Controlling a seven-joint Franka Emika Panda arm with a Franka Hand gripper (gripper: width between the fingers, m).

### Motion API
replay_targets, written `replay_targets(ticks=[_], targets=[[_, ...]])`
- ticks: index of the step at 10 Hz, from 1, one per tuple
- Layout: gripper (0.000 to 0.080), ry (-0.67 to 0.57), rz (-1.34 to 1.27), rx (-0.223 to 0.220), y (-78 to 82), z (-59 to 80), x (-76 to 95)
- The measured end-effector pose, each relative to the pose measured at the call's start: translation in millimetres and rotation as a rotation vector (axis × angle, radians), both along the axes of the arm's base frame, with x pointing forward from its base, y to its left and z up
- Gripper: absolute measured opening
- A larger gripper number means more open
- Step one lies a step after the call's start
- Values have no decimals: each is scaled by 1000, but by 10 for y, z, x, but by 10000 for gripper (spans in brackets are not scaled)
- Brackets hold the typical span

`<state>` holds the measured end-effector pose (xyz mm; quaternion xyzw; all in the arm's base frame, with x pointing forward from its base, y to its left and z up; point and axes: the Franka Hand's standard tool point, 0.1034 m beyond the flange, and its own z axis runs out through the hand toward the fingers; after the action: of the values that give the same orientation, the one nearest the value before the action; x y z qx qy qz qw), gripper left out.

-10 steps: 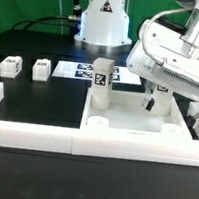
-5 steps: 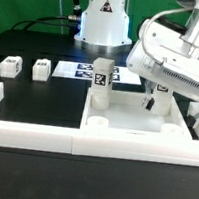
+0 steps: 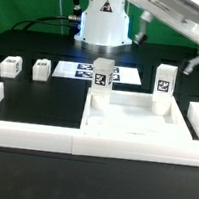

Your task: Assemble square table

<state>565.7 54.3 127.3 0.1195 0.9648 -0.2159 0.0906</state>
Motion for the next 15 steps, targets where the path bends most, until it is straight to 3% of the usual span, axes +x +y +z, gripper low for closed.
replay_targets(ticks=[1,3,4,5,7,12,13,15], targets=[[649,3,-28,-5,-194,32,-114],[649,-16,-172,-14,-763,133,-473],[649,-20,-207,-18,-1003,184,-502],[649,-46,-293,-9,-1228,149,-514],[649,-95,-383,-2,-1135,143,-516],[649,-276,-748,30,-1169,123,-556],[649,-283,-867,26,-1336,38,-771],[649,-306,-1053,10,-1491,-117,-1008]])
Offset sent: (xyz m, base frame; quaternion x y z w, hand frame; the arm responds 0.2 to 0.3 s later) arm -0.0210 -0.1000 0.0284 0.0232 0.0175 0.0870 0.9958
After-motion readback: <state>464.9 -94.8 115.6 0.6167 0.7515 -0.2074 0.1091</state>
